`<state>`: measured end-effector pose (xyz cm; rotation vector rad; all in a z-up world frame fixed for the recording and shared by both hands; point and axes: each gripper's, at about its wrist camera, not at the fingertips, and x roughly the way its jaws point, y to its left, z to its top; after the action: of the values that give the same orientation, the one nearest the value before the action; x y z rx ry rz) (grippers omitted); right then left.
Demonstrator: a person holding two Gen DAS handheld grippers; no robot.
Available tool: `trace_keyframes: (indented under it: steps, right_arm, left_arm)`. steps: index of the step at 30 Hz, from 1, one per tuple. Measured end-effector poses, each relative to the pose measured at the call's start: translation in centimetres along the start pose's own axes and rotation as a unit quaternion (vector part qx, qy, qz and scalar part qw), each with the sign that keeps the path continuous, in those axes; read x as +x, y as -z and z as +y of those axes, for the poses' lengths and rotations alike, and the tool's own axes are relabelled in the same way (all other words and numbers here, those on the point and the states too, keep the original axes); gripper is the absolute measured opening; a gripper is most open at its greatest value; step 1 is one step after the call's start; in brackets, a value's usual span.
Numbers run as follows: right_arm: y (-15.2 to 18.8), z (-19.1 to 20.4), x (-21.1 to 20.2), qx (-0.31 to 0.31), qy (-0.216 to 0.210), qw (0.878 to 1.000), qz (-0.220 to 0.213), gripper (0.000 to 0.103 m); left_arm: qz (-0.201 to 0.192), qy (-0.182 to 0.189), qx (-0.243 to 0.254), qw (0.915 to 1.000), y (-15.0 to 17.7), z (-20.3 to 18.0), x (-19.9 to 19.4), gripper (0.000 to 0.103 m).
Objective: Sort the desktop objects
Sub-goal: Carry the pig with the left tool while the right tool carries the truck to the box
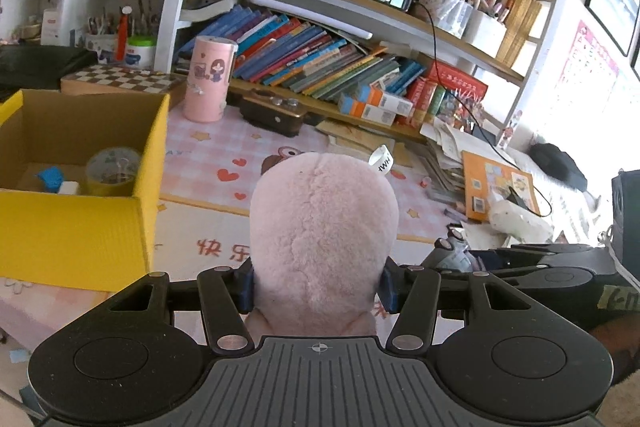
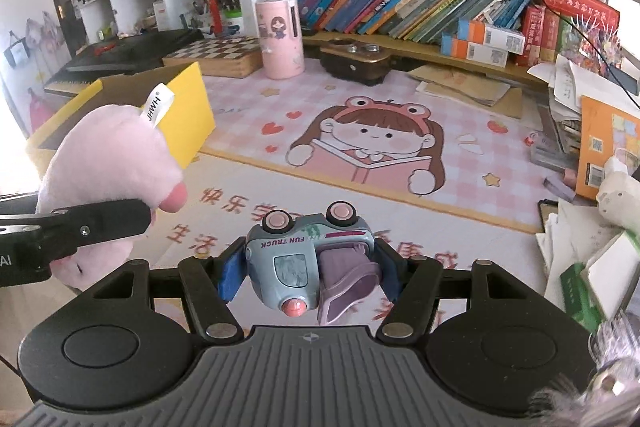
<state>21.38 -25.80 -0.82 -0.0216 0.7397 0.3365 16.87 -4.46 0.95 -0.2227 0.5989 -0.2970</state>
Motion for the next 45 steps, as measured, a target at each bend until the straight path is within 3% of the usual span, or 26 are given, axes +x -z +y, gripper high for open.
trace_keyframes:
  steps: [6, 23, 36, 45]
  right_arm:
    - [1.2, 3.3, -1.0, 0.013, 0.015, 1.0, -0.002, 0.062]
    - [6.4, 13.6, -2.7, 0.036, 0.008, 0.999, 0.017, 0.062]
    - [4.7, 21.2, -1.5, -0.05, -0.06, 0.997, 0.015, 0.062]
    - [-0.8, 22.6, -0.7, -0.057, -0.074, 0.995, -0.044, 0.062]
  left_arm:
    - [0.005, 0.008, -0.002, 1.0, 1.1, 2.4, -3.0, 0.054]
    - [0.038, 0.003, -0.008, 0.9992, 4.6, 9.1, -10.2, 0.054]
    - [-0.03, -0.068, -0.072, 0.9946, 5.7, 14.4, -16.5, 0.054]
    - [-0.095, -0.09, -0.075, 0.9886, 1.3, 16.7, -16.7, 0.054]
